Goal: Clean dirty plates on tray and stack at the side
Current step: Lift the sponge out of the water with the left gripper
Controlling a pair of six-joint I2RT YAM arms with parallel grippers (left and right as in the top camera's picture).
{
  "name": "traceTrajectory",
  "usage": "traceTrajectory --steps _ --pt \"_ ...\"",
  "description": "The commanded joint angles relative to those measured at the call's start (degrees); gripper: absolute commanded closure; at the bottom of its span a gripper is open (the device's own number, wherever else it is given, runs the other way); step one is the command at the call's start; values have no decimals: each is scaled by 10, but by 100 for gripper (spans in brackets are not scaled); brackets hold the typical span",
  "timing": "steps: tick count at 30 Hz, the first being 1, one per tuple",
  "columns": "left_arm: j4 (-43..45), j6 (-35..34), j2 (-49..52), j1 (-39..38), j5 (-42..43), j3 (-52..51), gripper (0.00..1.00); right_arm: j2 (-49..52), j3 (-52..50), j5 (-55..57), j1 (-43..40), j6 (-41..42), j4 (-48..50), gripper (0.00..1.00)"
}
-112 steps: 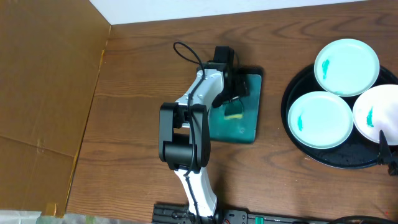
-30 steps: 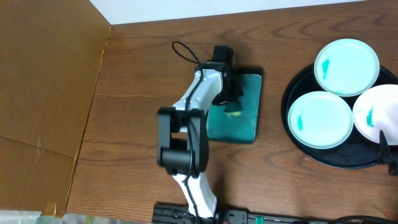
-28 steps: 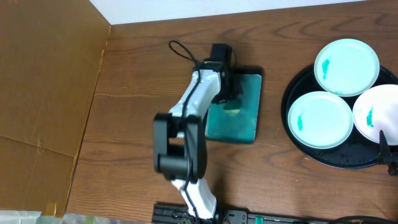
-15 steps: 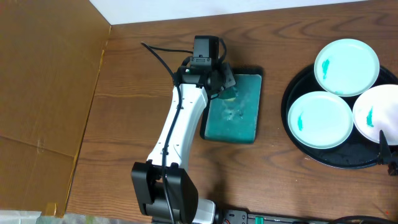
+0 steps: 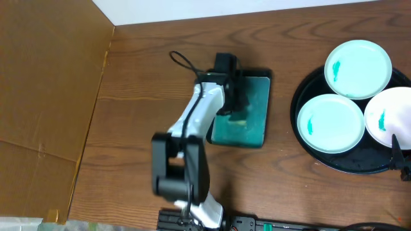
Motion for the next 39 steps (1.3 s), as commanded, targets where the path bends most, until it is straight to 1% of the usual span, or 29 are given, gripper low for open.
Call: traceTrajectory --steps 1,4,8,11,13,15,17,22,25,28,32,35,37,39 --pt "2 -1 -96 -2 3 36 93 -3 -1 -2 3 3 -2 1" --pt "9 -1 -139 -2 3 35 93 -3 -1 -2 3 3 -2 1" --pt "9 -2 -141 -3 -8 21 93 -3 -1 -2 3 3 -2 1" --pt "31 -4 -105 -10 -39 -30 92 -3 -1 -2 3 3 -2 1" --pt "65 -6 -68 -13 -37 -64 93 -3 -1 -2 3 3 -2 1" --pt "69 -5 -32 -13 -19 -69 93 -3 -1 -2 3 3 -2 1" --pt "53 -5 -23 -13 -13 -55 93 -3 -1 -2 3 3 -2 1" --pt "-1 4 -74 -14 -14 13 93 -3 -1 -2 3 3 -2 1" --pt "3 5 -129 -16 -15 19 93 -3 -1 -2 3 3 -2 1" --pt "11 5 -149 -16 -27 15 93 -3 -1 -2 3 3 -2 1" --pt "22 -6 -115 -19 -29 -30 93 -3 -1 -2 3 3 -2 1" --pt "58 -6 -60 -22 -29 -80 93 -3 -1 -2 3 3 -2 1" --pt "53 -6 -23 -22 -21 -83 93 -3 -1 -2 3 3 -2 1" --pt "35 -6 -14 -22 -20 -71 93 -3 -1 -2 3 3 -2 1"
